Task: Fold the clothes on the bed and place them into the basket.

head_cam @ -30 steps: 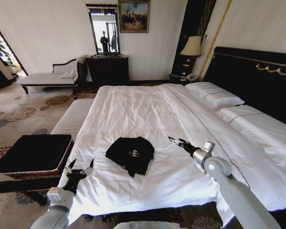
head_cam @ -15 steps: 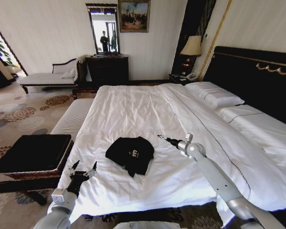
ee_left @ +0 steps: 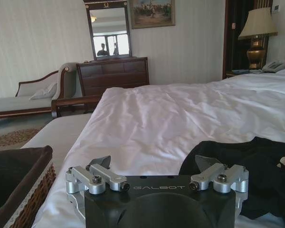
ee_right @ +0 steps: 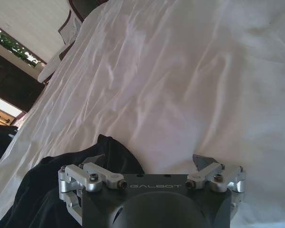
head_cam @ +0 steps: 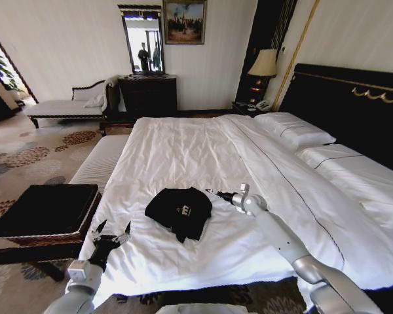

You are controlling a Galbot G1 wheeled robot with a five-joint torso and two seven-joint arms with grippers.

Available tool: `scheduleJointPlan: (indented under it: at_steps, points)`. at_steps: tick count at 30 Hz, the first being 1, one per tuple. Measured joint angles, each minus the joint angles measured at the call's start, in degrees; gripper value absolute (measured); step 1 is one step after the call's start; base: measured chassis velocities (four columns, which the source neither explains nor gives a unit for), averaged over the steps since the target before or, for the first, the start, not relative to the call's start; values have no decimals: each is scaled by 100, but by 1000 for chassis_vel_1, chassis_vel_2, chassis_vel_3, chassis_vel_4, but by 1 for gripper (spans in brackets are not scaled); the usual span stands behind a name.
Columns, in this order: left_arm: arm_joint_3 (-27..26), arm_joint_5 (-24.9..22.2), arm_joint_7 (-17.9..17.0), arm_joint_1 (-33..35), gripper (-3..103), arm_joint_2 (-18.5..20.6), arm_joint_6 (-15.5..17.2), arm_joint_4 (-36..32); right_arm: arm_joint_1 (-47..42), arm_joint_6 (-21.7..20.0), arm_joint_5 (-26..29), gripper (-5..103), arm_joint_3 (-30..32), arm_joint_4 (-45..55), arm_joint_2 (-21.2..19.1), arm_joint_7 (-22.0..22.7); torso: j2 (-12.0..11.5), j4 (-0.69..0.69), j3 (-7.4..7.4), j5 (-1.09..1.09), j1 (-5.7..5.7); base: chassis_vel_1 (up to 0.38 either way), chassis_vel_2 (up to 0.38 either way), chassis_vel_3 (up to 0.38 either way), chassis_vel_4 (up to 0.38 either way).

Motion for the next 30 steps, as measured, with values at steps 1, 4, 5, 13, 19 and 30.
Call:
scheduleJointPlan:
  at_steps: [1, 4, 5, 13, 19, 30]
  points:
    - [6, 0, 0, -1, 99, -5, 2, 3, 3, -10, -26, 100, -12, -19, 14, -26, 0, 0, 0, 0, 0, 0, 0, 0, 0]
    - [25, -13, 0, 7, 99, 7, 4, 35, 0, -34, -84, 100, -39, -50, 65, -83, 0, 1, 0, 0, 0, 0, 0, 0, 0]
    - [25, -13, 0, 7, 99, 7, 4, 35, 0, -34, -84, 100, -39, -50, 65, -83, 0, 1, 0, 0, 0, 0, 0, 0, 0]
    - [50, -73, -41, -101, 99, 47, 55, 84, 40, -136, -180, 96, -71, -46, 229, -98, 0, 1, 0, 0, 0, 0, 0, 0, 0]
    - [78, -61, -59, -74, 99, 26, 76, 93, 98, -127, -551, 79, -111, -346, 286, -152, 0, 1, 0, 0, 0, 0, 0, 0, 0]
    - [216, -253, -134, -300, 99, 174, 187, 196, 99, -180, -607, 49, -111, -311, 266, -164, 0, 0, 0, 1, 0, 0, 0, 0, 0]
